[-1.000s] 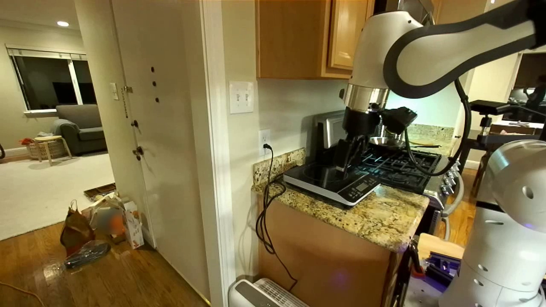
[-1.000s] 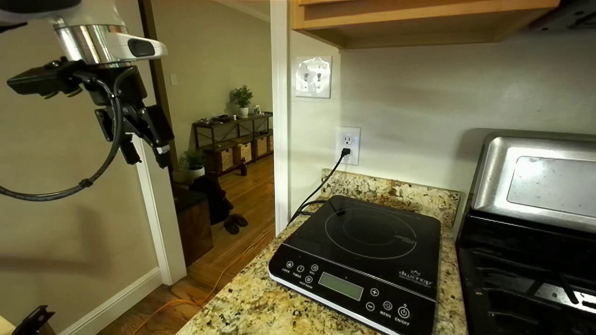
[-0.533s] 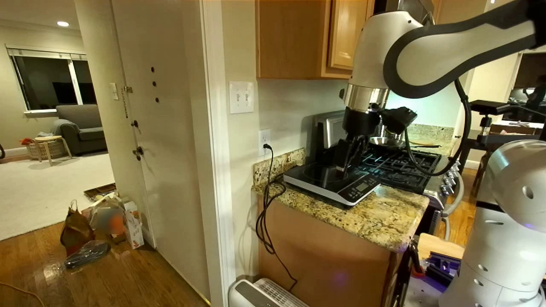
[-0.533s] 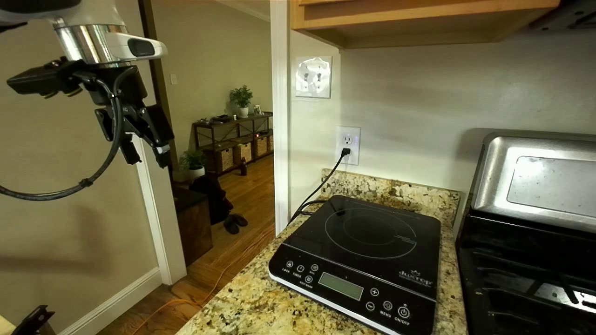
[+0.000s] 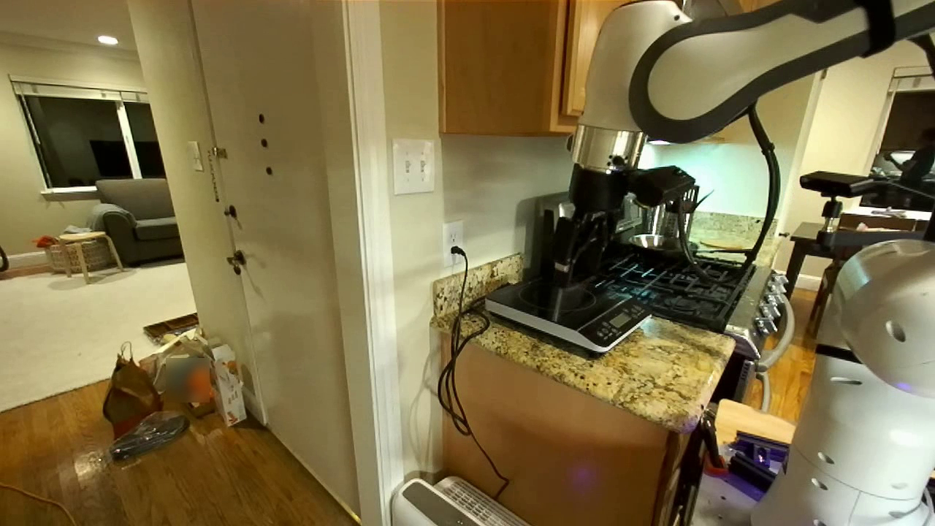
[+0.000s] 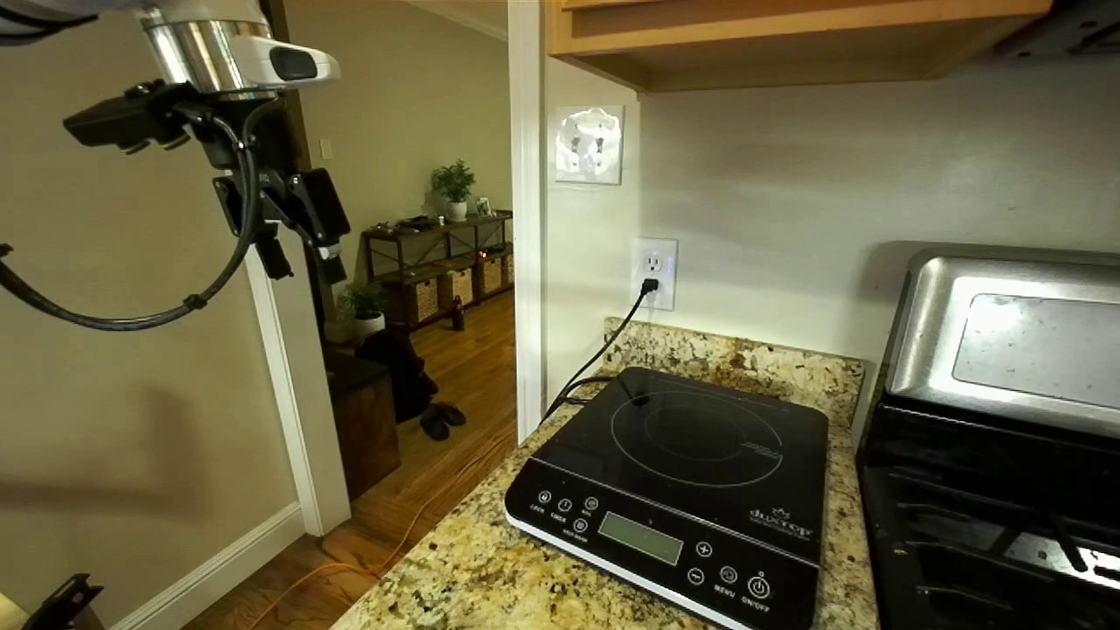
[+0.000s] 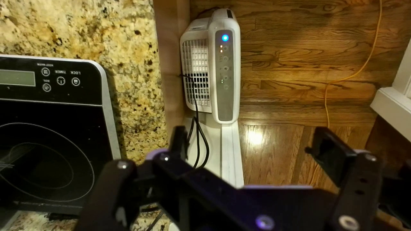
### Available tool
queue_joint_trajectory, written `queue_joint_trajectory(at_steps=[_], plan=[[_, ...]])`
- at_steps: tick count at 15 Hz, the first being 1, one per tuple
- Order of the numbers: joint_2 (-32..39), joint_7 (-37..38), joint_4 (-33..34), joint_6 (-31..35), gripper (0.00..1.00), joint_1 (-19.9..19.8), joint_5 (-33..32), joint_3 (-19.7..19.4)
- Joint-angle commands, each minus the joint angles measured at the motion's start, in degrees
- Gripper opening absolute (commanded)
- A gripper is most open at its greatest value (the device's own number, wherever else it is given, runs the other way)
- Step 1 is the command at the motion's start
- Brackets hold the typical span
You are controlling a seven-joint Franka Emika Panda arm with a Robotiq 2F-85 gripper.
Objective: Turn off the switch on the left
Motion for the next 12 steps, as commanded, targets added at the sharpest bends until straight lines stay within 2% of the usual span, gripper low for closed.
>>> queue_joint_trajectory(at_steps=[1, 6, 12], plan=[[9.2, 3.8, 6.8, 1.0, 1.0, -2.0, -1.1, -0.2], [20.3, 7.4, 17.2, 3.0, 1.0, -3.7, -1.1, -0.8], [30.8, 16.1, 27.1, 10.4, 1.0, -4.8, 0.3, -2.0]])
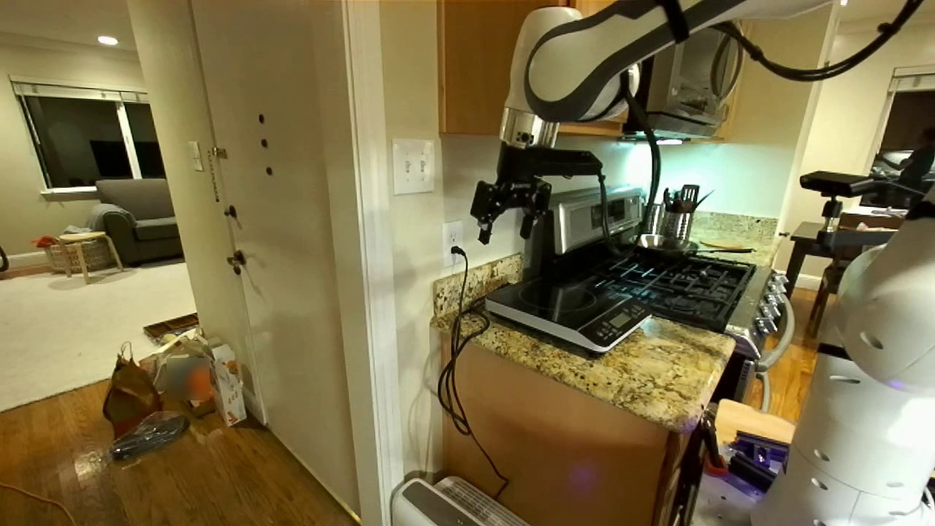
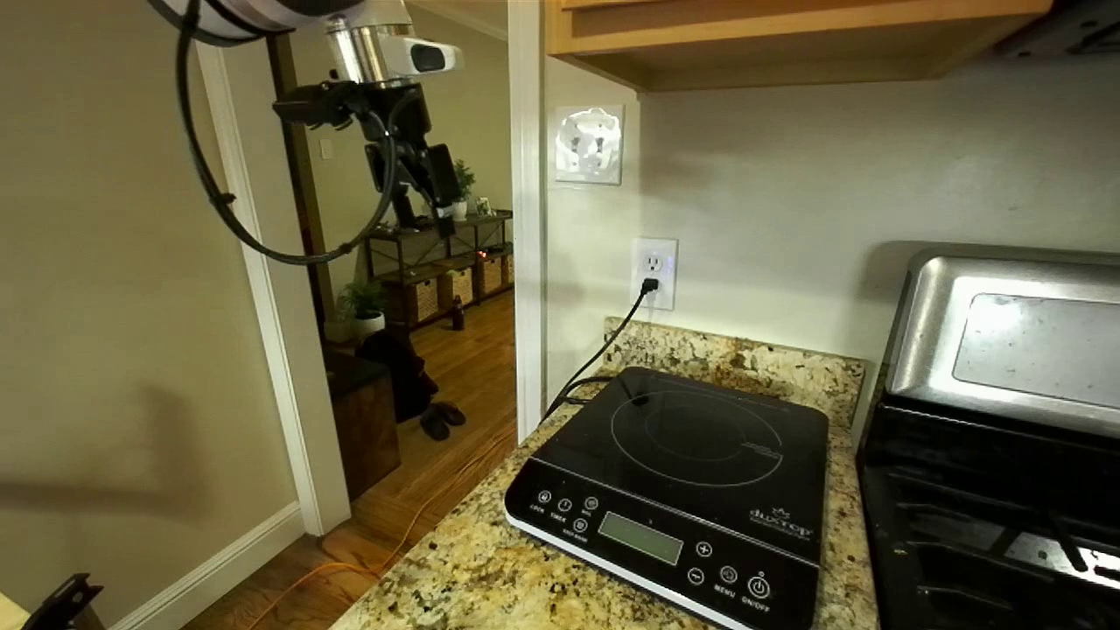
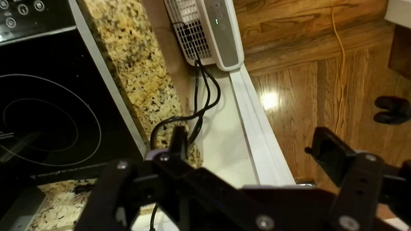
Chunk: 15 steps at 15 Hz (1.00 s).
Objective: Turn off the switch on the left
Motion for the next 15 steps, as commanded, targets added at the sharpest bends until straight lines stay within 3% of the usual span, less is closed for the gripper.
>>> queue_joint_trajectory(at_steps=[1, 2, 9, 15], plan=[[5.2, 8.0, 5.6, 2.2, 1.0, -0.4, 1.0, -1.1], [3.1, 4.2, 3.2, 1.3, 1.0, 0.7, -0.1, -1.5], [5.3, 7.0, 5.6, 1.4, 1.0, 0.7, 0.0, -1.8], [5.2, 10.2, 7.0, 1.3, 1.0, 1.0, 9.7, -3.2]])
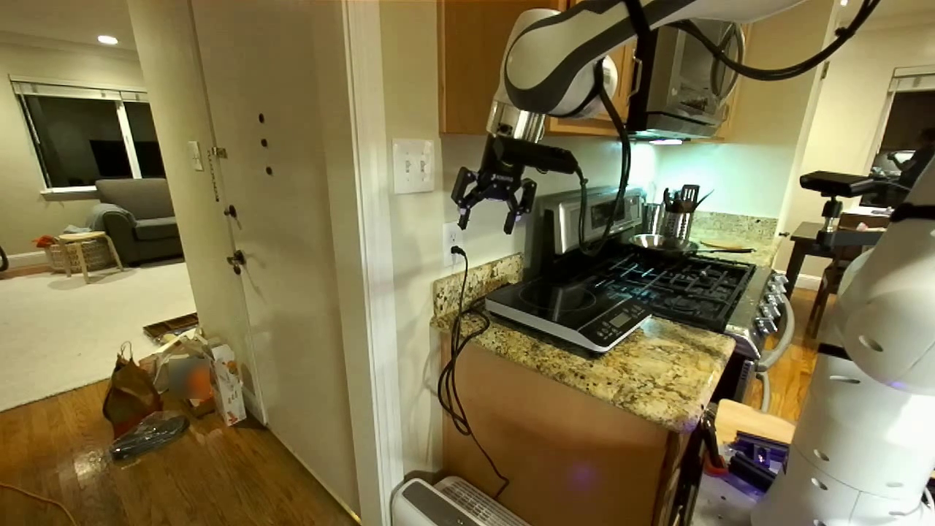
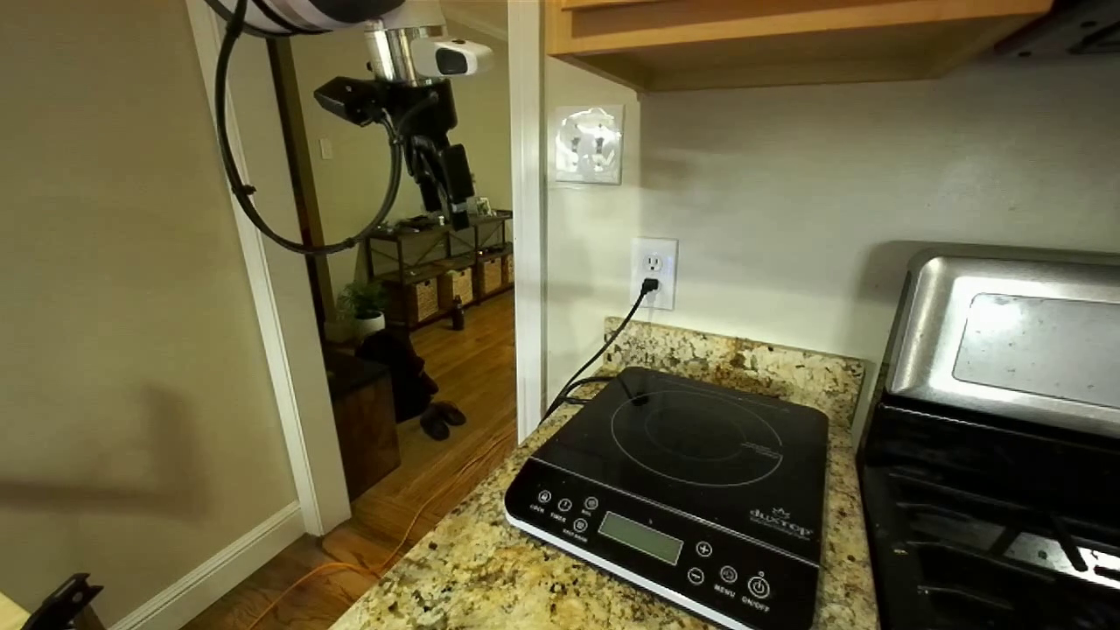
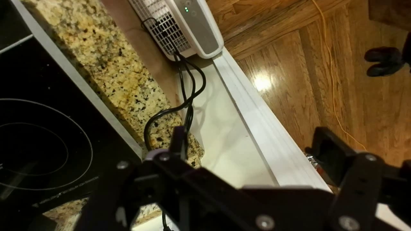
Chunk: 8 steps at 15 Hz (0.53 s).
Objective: Turn off the switch on the left
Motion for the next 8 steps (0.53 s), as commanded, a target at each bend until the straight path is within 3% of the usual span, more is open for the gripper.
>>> queue_joint_trajectory(at_steps=[1, 4, 8], plan=[[-0.2, 3.4, 1.2, 0.5, 1.0, 1.0, 5.3, -1.7], [0.4, 5.6, 2.2, 2.7, 1.0, 0.7, 7.8, -1.9], [0.4, 12.6, 1.3, 12.4, 1.0, 0.3, 9.5, -1.2]])
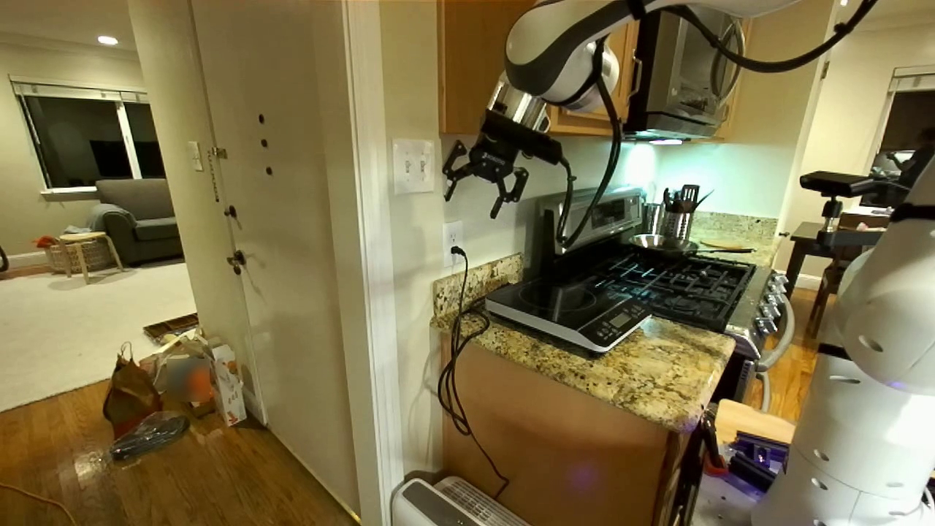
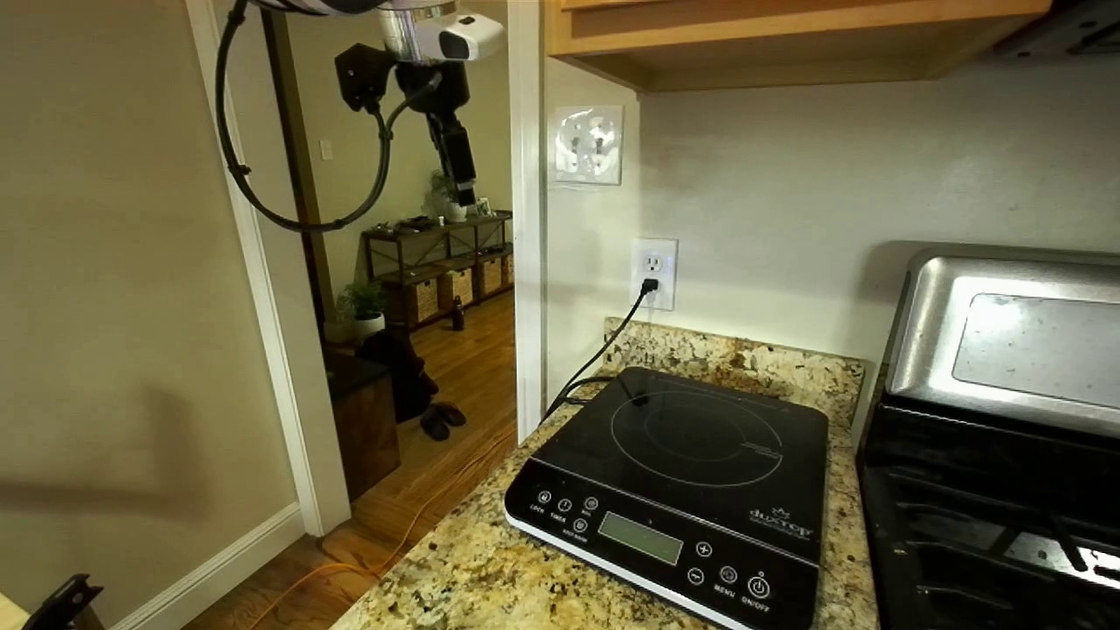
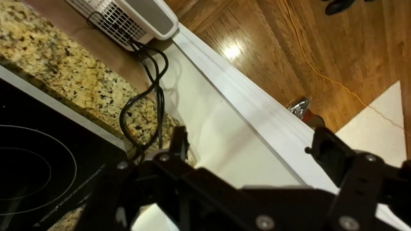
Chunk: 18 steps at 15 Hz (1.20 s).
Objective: Turn off the switch on the left
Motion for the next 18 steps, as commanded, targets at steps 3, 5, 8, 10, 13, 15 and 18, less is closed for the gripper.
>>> queue_joint_trajectory(at_steps=[3, 5, 8, 10, 13, 15, 18], plan=[[1.2, 11.3, -0.5, 11.6, 1.0, 0.0, 1.1, 0.1], [1.8, 14.7, -0.6, 15.1, 1.0, -0.3, 0.4, 0.2], [3.0, 16.9, -0.1, 17.6, 1.0, 0.1, 0.7, -0.6], [2.8, 15.4, -0.2, 16.6, 1.0, 0.6, 0.3, -0.9], [2.9, 15.5, -0.1, 16.6, 1.0, 0.6, 0.3, -0.9], [3.3, 17.0, 0.0, 17.5, 1.0, 0.2, 0.0, -0.7], [5.2, 24.8, 0.3, 23.4, 1.0, -1.6, -3.3, 0.3]])
